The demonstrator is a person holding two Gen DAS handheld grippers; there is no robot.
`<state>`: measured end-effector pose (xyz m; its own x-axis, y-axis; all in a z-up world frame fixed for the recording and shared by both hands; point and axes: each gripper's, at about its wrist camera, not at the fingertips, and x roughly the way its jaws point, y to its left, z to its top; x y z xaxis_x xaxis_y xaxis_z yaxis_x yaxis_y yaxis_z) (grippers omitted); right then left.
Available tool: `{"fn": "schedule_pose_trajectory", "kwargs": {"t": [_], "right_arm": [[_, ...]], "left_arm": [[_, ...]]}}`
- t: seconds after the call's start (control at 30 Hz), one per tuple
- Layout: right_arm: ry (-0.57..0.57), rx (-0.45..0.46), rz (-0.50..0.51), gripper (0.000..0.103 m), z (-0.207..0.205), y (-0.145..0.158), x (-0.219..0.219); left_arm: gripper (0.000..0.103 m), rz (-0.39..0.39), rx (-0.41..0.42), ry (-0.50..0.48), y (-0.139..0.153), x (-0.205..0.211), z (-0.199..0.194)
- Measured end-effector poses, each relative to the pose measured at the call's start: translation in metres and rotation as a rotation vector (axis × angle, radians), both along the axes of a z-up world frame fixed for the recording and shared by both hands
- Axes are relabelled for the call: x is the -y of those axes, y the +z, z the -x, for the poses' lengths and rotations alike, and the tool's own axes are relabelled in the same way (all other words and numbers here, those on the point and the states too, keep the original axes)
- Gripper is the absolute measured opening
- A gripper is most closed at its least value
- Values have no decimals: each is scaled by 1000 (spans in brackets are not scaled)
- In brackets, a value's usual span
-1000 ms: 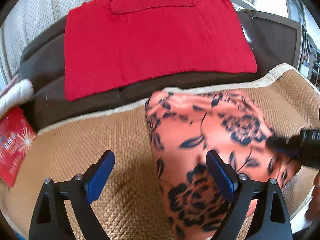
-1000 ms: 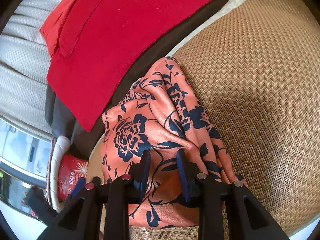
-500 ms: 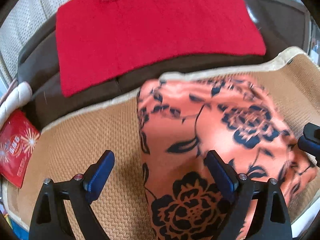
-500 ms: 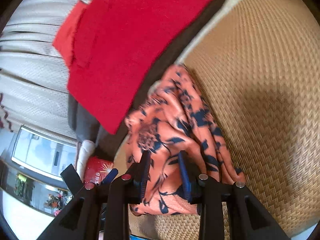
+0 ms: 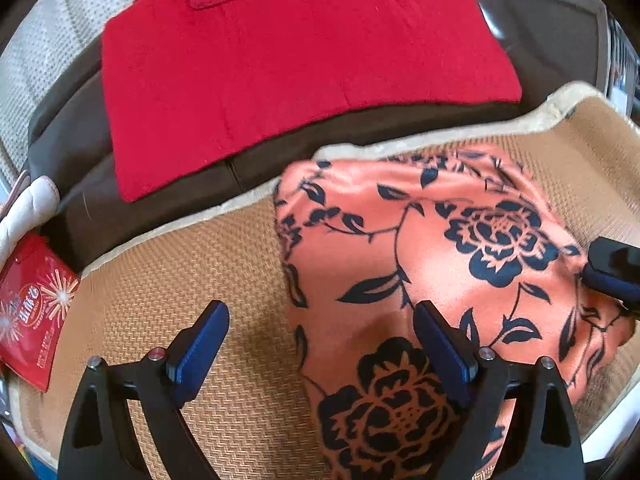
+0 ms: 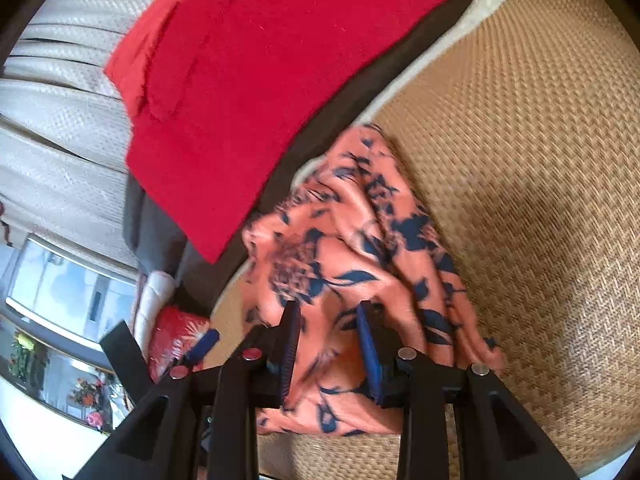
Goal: Fold small clothes
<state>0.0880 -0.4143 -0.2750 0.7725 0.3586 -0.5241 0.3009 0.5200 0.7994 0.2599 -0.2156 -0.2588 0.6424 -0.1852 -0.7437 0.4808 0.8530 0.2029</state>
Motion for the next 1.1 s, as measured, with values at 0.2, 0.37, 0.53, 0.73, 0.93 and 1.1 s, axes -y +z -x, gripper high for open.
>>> {"fn": "schedule_pose_trajectory", "kwargs": {"t": [0.2,0.37,0.53,0.73,0.93,1.1], "right_arm": [[40,-16,43,33,-13,6,-19],[61,-78,35,32,-26,-5,-32],[25,-22,93,33,-28,13,-46],[24,-13,132,33,-36,20,-51],[57,-91,123,32,-49,0,-56],[43,-31,162,33,-48,13,-64]], "left_arm": [[94,-53,12,20,-11,-18,-10],[94,-35,-27,-9,-17,-19,-15],[94,73,21,-8,0,-43,-8],[94,144,30,21,-2,-51,-11],[94,132,-23,8,-34,-47,-19],[93,220,7,16,-19,-66,-16]]}}
